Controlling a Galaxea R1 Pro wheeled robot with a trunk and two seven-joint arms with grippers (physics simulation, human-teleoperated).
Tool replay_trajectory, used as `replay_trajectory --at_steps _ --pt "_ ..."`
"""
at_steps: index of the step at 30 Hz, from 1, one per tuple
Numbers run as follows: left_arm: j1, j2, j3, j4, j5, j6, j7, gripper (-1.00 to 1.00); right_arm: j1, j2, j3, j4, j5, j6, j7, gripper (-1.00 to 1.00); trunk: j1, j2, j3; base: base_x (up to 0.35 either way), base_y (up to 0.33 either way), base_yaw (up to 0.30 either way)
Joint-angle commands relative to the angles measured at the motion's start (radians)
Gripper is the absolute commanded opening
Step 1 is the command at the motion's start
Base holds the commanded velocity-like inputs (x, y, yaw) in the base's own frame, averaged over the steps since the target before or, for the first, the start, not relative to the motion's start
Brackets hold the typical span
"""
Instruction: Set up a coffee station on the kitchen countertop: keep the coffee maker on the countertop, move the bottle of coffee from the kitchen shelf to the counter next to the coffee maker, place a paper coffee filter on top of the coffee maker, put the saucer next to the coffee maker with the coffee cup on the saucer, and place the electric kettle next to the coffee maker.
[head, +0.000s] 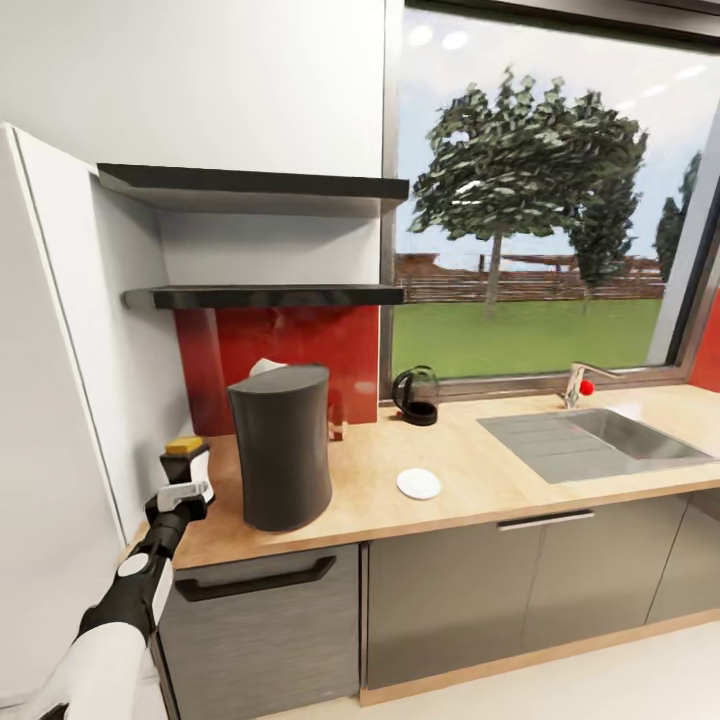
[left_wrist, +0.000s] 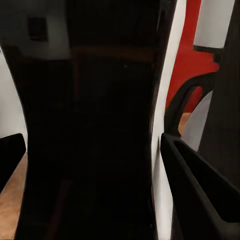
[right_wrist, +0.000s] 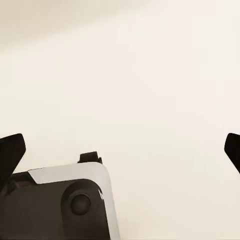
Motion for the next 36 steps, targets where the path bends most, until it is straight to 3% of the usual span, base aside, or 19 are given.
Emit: replay_trajectory --at_steps 1,36 --pt "0.000 -0.001 0.008 0.001 -0.009 -0.006 -0.008 -1.00 -0.001 0.000 -0.008 0.001 0.011 -0.004 -0.002 1.00 0.001 -0.001 0.000 0.295 0.000 0.000" --pt "0.031 0.011 0.019 -0.004 -0.011 -0.043 -0.007 -1.00 -0.001 -0.011 -0.003 0.007 0.015 0.004 0.001 1.00 0.001 -0.001 0.000 0.157 0.000 0.000"
